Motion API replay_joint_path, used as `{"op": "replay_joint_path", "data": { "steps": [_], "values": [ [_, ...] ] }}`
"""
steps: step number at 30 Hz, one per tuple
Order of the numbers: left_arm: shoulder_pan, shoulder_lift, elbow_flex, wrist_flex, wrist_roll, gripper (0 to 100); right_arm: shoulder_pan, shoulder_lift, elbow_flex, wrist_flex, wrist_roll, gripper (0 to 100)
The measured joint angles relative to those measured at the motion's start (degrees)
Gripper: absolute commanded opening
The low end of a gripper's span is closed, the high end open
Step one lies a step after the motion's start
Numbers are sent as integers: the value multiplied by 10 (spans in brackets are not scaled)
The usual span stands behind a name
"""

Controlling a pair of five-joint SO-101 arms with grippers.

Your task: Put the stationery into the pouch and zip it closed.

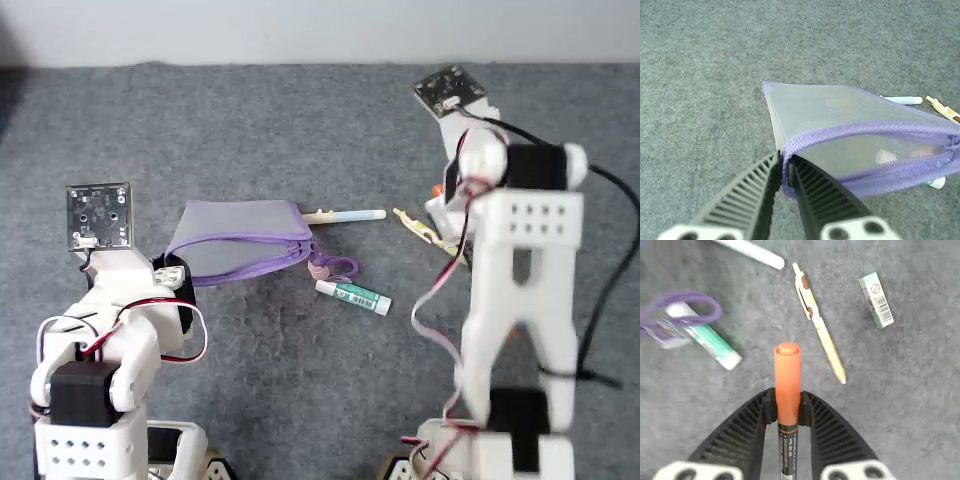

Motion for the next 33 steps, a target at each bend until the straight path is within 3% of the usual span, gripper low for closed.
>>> {"op": "replay_joint_path", "data": {
  "steps": [7,16,22,33],
  "values": [
    [0,0,-2,0,0,10,-106,-143,4,-22,-161,8],
    [0,33,-53,0,0,10,-274,-229,8,-188,-335,8],
    [0,127,-133,0,12,10,-331,-231,14,-319,-386,8],
    [-2,159,-154,7,17,10,-389,-232,160,-593,-385,8]
  ]
}}
